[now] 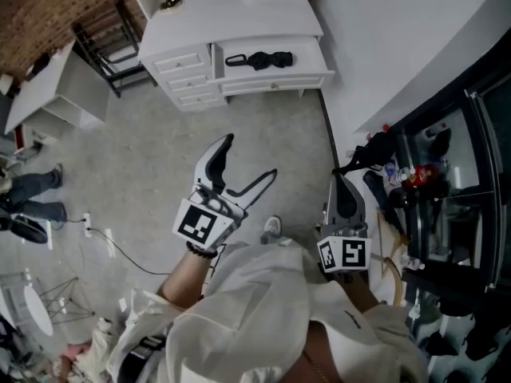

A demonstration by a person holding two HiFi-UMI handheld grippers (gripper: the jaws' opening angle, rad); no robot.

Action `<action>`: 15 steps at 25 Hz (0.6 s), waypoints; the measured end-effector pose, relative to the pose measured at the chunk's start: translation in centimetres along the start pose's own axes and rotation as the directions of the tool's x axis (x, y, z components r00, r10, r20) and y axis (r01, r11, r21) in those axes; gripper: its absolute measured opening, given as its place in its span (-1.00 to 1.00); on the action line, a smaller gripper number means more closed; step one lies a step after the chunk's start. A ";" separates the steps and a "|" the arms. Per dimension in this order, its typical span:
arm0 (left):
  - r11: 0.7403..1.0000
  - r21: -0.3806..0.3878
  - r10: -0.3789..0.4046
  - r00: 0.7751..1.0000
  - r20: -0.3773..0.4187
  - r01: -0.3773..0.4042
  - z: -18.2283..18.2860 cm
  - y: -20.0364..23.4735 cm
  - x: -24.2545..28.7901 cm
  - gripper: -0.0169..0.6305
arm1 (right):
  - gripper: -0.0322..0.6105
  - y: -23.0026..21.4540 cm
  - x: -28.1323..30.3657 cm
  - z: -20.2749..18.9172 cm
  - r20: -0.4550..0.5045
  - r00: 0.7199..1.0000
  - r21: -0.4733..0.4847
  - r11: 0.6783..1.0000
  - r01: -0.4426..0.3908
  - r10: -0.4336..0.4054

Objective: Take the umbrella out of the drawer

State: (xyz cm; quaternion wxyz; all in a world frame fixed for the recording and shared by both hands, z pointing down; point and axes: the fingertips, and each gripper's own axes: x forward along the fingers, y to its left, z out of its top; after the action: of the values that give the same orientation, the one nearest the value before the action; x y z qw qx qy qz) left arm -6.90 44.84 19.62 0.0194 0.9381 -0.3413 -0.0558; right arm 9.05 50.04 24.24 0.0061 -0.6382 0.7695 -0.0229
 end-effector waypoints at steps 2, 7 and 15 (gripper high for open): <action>1.000 0.002 0.004 1.000 0.001 -0.004 -0.2 0.3 1.5 0.32 | -0.84 -1.1 1.1 -0.2 0.001 1.000 -0.002 1.000 -0.008 0.008; 1.000 0.003 0.022 1.000 -0.001 -0.022 -0.5 1.5 3.7 0.32 | -0.84 -2.9 3.6 -0.5 -0.011 1.000 0.000 1.000 -0.022 0.022; 1.000 -0.023 0.015 1.000 -0.003 -0.015 -1.6 4.3 7.0 0.32 | -0.84 -4.4 7.1 -0.5 -0.008 1.000 -0.010 1.000 -0.028 0.028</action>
State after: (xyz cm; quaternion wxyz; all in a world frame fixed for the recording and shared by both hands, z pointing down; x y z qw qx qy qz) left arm -4.12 37.09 20.92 0.0308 0.9353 -0.3476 -0.0582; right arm 12.07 42.29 25.06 0.0002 -0.6272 0.7785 -0.0214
